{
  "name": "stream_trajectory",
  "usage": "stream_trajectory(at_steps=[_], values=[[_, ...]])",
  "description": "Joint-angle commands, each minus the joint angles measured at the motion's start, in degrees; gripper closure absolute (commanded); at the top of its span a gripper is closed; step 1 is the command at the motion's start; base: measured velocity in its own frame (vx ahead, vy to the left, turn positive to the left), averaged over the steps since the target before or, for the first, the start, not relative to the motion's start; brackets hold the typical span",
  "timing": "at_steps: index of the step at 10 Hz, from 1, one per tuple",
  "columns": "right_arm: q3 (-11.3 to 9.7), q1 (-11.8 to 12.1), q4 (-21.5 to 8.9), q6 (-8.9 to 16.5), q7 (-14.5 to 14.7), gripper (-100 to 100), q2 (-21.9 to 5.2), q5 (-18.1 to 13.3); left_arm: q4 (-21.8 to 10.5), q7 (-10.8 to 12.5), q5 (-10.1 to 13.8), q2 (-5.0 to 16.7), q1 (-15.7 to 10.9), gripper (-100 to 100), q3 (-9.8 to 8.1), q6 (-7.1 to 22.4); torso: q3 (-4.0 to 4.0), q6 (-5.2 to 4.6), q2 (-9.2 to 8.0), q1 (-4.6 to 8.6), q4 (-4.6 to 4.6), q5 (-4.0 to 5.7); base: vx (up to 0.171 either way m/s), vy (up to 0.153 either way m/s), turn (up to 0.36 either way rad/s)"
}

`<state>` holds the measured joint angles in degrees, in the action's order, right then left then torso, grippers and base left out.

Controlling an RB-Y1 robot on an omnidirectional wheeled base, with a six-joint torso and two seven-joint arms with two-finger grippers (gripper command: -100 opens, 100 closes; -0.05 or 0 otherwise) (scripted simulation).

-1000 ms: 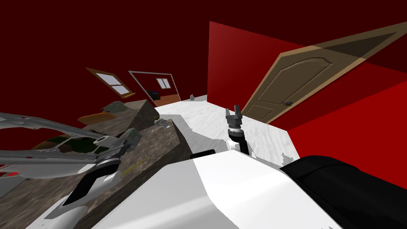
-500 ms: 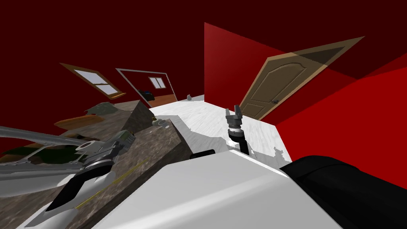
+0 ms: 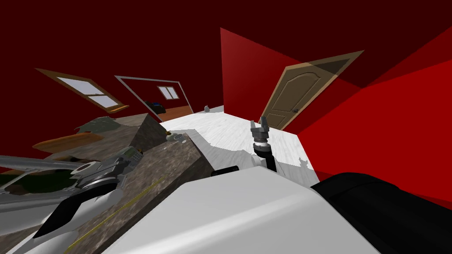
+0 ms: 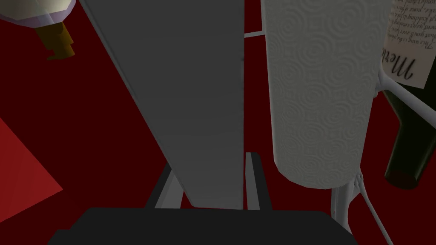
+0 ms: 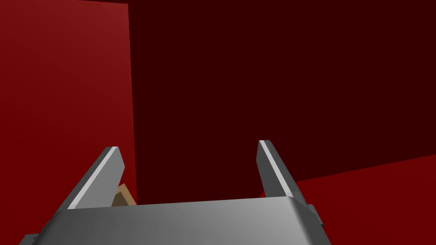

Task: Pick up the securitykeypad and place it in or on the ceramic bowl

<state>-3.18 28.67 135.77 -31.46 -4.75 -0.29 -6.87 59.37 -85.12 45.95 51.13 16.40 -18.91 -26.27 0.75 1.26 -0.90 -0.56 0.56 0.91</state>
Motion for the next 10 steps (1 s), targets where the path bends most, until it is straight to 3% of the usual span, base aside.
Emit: stream_trajectory(at_steps=[1, 2, 3, 5, 6, 7, 10], values=[[0.0, 0.0, 0.0, 0.0, 0.0, 0, 0.0, 0.0, -0.8, -2.6, 2.9, 1.4, -0.2, 100, -0.23, 0.9, 0.0, 0.0, 0.0, 0.0, 0.0, 0.0, -0.072, 0.057, -0.219], [0.0, 0.0, 0.0, 0.0, 0.0, 0, 0.0, 0.0, -0.8, -2.6, 4.5, 1.4, -0.2, 100, -0.23, 0.9, 0.02, -0.09, -0.03, -0.08, 0.01, 0.03, -0.072, 0.048, -0.121], [0.0, 0.0, 0.0, 0.0, 0.0, 0, 0.0, 0.0, -1.5, -4.7, 6.3, 2.5, -0.6, 100, -0.29, 1.6, 0.03, 0.03, -0.05, -0.06, 0.02, 0.04, -0.086, 0.041, -0.197], [0.0, 0.0, 0.0, 0.0, 0.0, 0, 0.0, 0.0, -1.5, -4.7, 8.5, 2.5, -0.6, 100, -0.29, 1.6, 0.02, 0.06, -0.02, -0.16, 0.02, 0.05, -0.041, 0.036, -0.053], [0.0, 0.0, 0.0, 0.0, 0.0, 0, 0.0, 0.0, -2.2, -6.6, 10.8, 3.6, -0.9, 100, -0.34, 2.3, -0.02, 0.19, 0.05, -0.17, 0.01, 0.05, -0.046, 0.032, -0.141], [0.0, 0.0, 0.0, 0.0, 0.0, 0, 0.0, 0.0, -2.2, -6.6, 12.0, 3.6, -0.9, 100, -0.34, 2.3, 0.01, 0.08, 0.02, -0.22, 0.03, 0.1, -0.048, 0.044, -0.122], [0.0, 0.0, 0.0, 0.0, 0.0, 0, 0.0, 0.0, -3.5, -10.2, 17.4, 5.6, -1.7, 100, -0.41, 3.5, 0.06, 0.14, -0.05, -0.34, 0.07, 0.09, -0.064, 0.049, -0.147]])
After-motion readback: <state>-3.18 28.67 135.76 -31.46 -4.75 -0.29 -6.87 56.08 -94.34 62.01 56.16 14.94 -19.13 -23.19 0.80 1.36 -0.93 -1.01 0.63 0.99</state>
